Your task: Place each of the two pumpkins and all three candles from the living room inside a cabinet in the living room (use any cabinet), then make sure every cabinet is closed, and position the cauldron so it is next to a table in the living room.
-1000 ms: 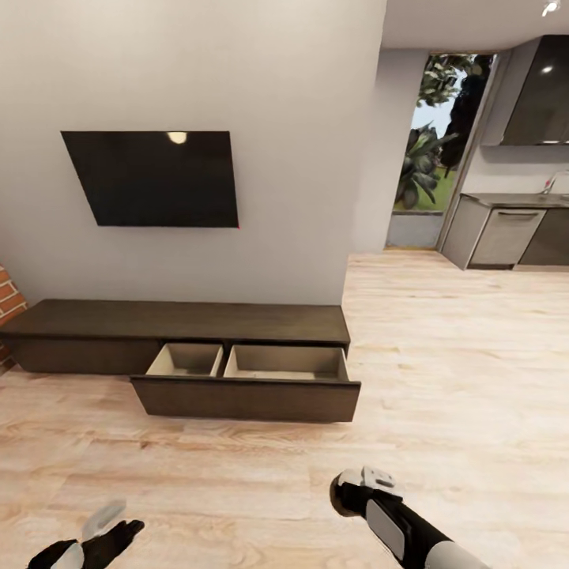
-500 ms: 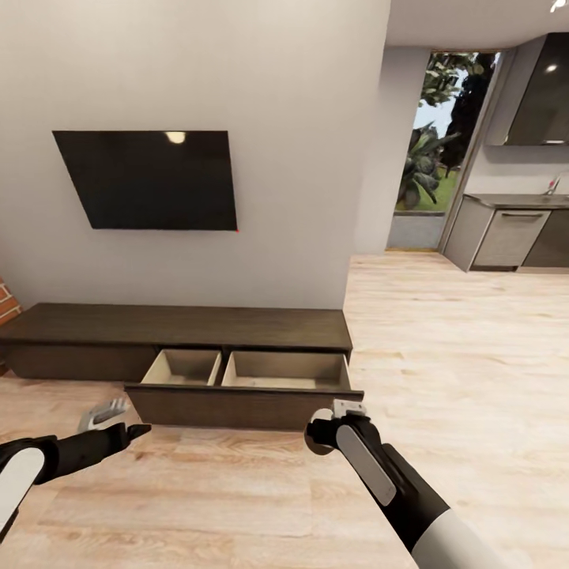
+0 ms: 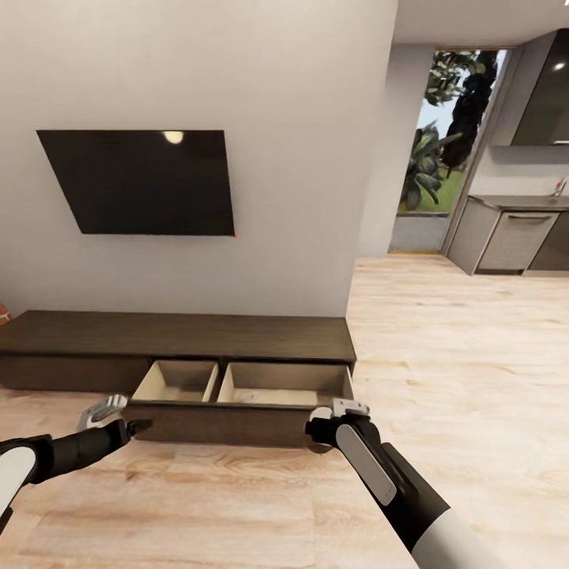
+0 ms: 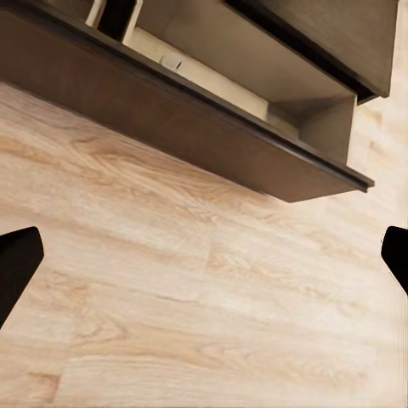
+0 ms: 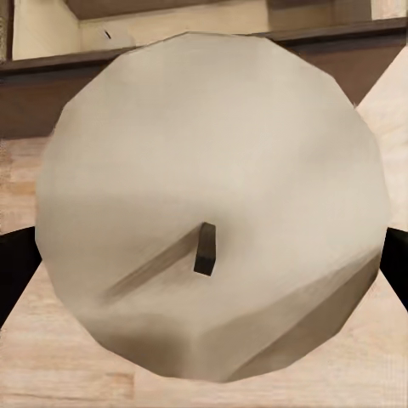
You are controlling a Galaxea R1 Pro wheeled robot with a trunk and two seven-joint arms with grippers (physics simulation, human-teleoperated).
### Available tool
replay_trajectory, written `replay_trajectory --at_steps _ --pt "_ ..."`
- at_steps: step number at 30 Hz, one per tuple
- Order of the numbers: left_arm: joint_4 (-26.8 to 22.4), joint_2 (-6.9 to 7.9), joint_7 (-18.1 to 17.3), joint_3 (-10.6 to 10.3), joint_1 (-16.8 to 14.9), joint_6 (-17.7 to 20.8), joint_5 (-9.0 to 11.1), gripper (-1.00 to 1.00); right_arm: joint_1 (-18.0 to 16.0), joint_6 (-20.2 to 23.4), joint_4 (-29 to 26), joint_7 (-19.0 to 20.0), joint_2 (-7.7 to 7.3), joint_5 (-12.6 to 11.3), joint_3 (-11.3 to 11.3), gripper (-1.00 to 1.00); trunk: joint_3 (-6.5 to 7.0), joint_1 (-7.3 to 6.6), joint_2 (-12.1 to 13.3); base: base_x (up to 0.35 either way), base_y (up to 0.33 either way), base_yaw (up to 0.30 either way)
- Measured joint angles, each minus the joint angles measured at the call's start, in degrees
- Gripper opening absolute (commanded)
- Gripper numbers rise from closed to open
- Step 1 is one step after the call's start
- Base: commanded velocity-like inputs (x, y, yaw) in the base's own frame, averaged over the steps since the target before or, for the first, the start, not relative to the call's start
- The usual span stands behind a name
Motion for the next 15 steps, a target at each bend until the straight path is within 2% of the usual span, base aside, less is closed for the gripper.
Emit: replay_trajectory --at_steps 6,15 --pt "0.1 0.30 0.0 0.0 0.0 0.1 1.9 1.00 0.0 0.0 -1.4 0.1 -0.08 0.0 0.0 -1.00 0.00 0.00 0.0 0.242 0.000 0.000" --pt "0.1 0.32 0.0 0.0 0.0 0.1 2.2 1.00 0.0 0.1 -2.4 0.1 -0.16 0.0 0.0 -1.00 0.00 0.00 0.0 0.220 0.035 0.000"
